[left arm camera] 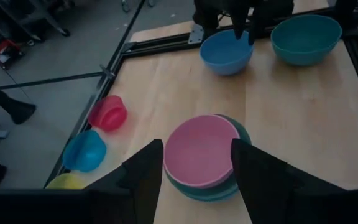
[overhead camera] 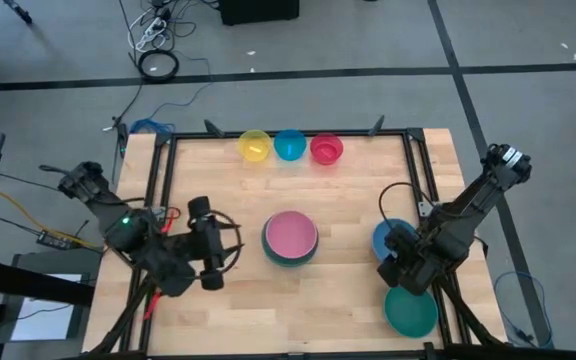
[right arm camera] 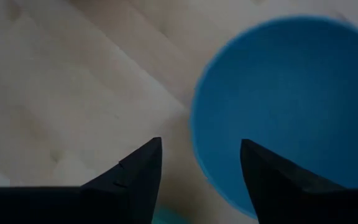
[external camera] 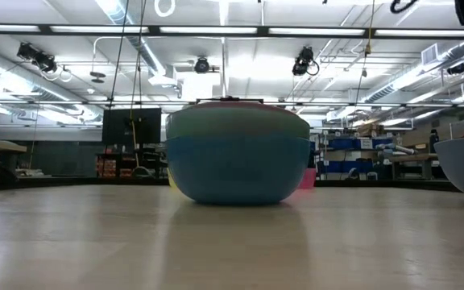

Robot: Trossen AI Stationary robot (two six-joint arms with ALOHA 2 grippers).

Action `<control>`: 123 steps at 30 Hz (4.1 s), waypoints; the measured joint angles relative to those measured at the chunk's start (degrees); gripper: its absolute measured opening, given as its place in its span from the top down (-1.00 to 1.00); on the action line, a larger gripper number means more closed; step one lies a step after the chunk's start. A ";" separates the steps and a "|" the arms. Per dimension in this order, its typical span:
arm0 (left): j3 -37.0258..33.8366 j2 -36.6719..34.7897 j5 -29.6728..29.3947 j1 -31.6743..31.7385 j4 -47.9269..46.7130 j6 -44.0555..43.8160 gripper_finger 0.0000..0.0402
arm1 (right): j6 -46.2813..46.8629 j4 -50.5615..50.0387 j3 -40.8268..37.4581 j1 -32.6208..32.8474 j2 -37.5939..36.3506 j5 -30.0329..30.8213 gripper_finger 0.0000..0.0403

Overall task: Nest bowls inside each other
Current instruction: Stack the light blue bowl on the pink bowl

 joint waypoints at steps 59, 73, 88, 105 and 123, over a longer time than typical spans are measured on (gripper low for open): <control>-9.66 -15.77 -23.14 -23.33 -28.90 -44.00 0.01 | -58.50 41.93 1.19 -27.06 0.50 -0.95 1.00; -24.99 -27.43 -24.38 -23.33 -28.43 -53.55 0.02 | -73.23 44.08 20.94 -30.69 22.05 -13.08 1.00; -32.01 -33.75 -24.68 -23.33 -26.36 -54.13 0.02 | -75.61 30.19 28.31 -32.40 31.10 -15.43 1.00; -34.93 -36.37 -26.18 -23.33 -24.29 -54.11 0.02 | -78.47 28.74 28.31 -31.87 31.12 -15.43 0.62; -34.93 -36.35 -25.93 -23.33 -23.59 -54.09 0.02 | -70.32 15.87 28.33 -27.80 18.10 -4.18 0.12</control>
